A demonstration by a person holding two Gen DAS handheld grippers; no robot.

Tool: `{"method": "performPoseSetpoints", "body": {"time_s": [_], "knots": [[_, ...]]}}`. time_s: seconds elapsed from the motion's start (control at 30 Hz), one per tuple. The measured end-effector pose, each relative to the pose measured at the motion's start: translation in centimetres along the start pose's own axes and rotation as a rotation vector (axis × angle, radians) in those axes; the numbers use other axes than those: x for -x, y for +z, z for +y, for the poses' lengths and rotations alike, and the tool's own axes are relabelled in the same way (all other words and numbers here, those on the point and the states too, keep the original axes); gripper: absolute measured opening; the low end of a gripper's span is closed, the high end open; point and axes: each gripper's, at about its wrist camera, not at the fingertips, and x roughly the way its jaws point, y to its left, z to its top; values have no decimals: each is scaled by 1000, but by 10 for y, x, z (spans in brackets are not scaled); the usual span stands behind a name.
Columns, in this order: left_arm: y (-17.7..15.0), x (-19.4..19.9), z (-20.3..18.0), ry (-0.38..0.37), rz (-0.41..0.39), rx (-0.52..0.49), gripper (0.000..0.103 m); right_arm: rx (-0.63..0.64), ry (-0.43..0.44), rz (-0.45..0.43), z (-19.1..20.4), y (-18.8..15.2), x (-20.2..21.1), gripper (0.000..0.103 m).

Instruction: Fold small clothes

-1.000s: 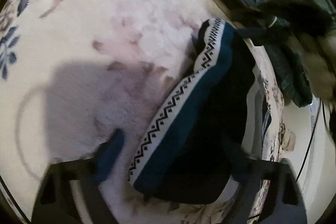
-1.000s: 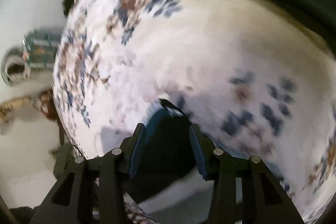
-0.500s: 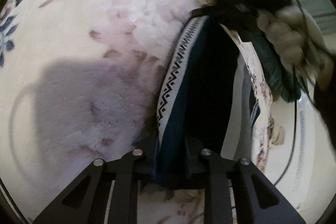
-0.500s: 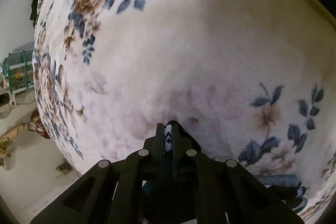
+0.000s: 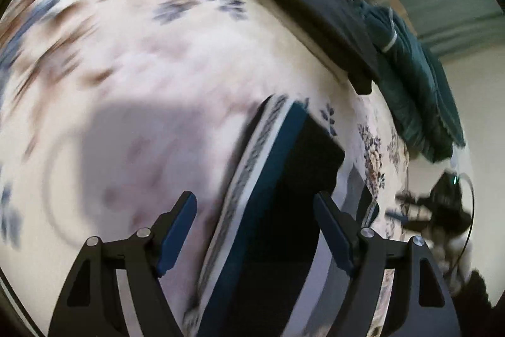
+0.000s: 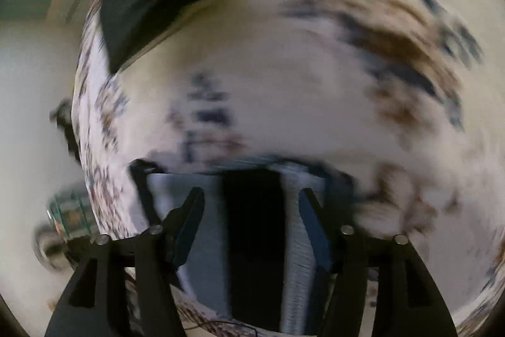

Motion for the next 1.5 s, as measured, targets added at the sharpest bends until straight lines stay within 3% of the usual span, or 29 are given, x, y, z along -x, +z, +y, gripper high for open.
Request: {"method": "performPoseSetpoints", "body": {"time_s": [0.23,0.3,0.33,0.37,0.43,0.6,0.7,0.77,0.83,0.87,0.93,1.2,1.37,1.5], "knots": [[49,-84,-4,-37,148,-13,75,-139,230,35,-67,-12,-59,65],[50,-84,-8,-34,126,-28,48,-177,313,55,-74,-13,-75,65],[51,-84,-9,-30,134,-30,23,-189,338,47,-75,-13,-79,55],[51,-82,-9,-35,138,-22,20,-182,357,31,-74,-14,-79,28],[54,-74,-7,-44,113,0,18,-152,343,-6,-64,-16,-71,22],[54,-69,2,-52,109,21,19,-84,271,-62,-42,-6,-57,18],[55,-63,4,-44,124,49,38,-52,204,-9,-40,-1,-64,25],[53,-50,2,-30,98,40,57,-88,199,4,-48,-5,-53,41],[44,-29,-1,-25,67,22,63,-102,188,-12,-58,-15,-35,49],[40,-24,0,-13,61,18,63,-108,191,-8,-65,-26,-24,60],[26,-8,4,7,54,22,63,-138,181,16,-81,-48,-15,66],[-32,32,25,83,63,93,63,-372,251,170,-121,-144,-41,66],[-47,41,36,85,64,158,63,-538,231,106,-118,-189,-39,66],[-51,39,35,74,77,163,63,-700,416,152,-119,-212,-68,66]]}}
